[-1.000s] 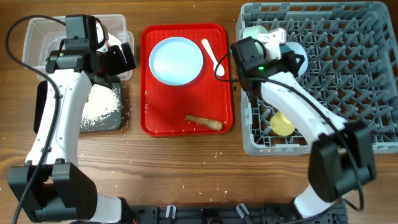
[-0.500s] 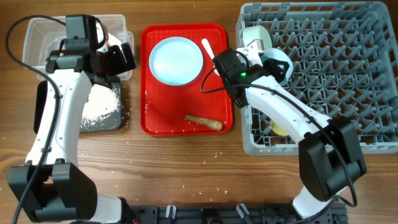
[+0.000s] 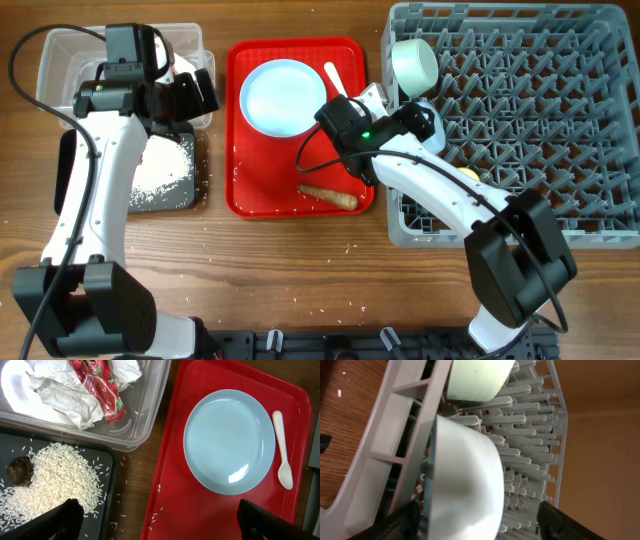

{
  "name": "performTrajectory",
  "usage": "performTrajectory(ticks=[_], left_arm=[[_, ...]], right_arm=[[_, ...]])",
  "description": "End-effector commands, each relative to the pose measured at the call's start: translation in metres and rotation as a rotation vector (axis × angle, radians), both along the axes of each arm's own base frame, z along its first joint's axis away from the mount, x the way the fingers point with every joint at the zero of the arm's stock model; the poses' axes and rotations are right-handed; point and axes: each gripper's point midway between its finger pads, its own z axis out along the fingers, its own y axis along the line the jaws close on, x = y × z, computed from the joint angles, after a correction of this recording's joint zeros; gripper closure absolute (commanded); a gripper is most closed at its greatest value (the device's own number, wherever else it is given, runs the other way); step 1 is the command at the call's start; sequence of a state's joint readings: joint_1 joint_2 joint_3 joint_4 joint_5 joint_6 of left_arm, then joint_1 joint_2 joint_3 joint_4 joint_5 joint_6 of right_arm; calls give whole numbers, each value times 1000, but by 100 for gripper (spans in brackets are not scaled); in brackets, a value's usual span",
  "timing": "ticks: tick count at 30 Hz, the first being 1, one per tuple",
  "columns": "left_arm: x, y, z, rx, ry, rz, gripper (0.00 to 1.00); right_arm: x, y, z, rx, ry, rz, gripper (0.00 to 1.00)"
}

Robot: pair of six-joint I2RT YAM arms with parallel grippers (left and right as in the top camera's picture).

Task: Sort waste into correct bins and load items into the dishwasher rack
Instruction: 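Reach right gripper to the light-blue plate rim and grasp it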

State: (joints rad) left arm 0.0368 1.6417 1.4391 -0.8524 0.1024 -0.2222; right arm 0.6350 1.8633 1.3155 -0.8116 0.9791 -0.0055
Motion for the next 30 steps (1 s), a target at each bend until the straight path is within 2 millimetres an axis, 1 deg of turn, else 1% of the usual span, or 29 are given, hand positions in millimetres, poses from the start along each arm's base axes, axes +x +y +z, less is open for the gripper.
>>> performTrajectory(ticks=[1,2,3,4,6,7,9,11,12,14,16,20,22,23,25,26,27,28,30], left_arm=[[0,1,5,-8,-15,-4,0],[1,1,5,-7,-15,-3,0],[1,1,5,-7,-15,-3,0],[1,1,5,-7,-15,-3,0],[0,1,5,-8,-15,-3,0],[0,1,5,-7,-15,-3,0],[0,1,5,-8,-15,-3,0],[0,1,4,-8,-14,-3,0],[0,1,4,-8,-14,-3,0],[0,1,4,-7,-13,-3,0],[0,1,4,-7,-13,-3,0],[0,1,4,-7,-13,-3,0],[0,1,4,-8,-13,-3,0],[0,1,4,-18,-11,15,0],[0,1,4,-38,-7,48,0],[0,1,4,-38,-6,48,0],[0,1,4,-38,-6,48,0],[0,1,4,-38,-6,48,0],[0,1,4,-38,-6,48,0]], right_arm=[[0,5,-11,29,26,6,13],[3,7,-6,42,8,6,9],[9,11,3,67,-24,8,7],[14,20,13,112,-44,24,5],[23,52,25,298,-21,115,5],[25,79,33,454,-7,178,5],[24,131,46,720,40,322,5],[18,174,57,922,87,458,5],[13,190,61,993,116,511,5],[1,210,67,1090,175,590,5],[-6,218,67,1134,214,614,5],[-7,217,64,1263,220,426,5],[3,208,60,1288,160,282,5],[8,203,59,1284,129,240,4],[15,199,60,1259,87,237,5],[19,196,61,1245,61,226,7],[25,190,58,1226,30,199,12],[29,186,54,1220,5,157,14],[34,185,41,1219,-2,108,15]])
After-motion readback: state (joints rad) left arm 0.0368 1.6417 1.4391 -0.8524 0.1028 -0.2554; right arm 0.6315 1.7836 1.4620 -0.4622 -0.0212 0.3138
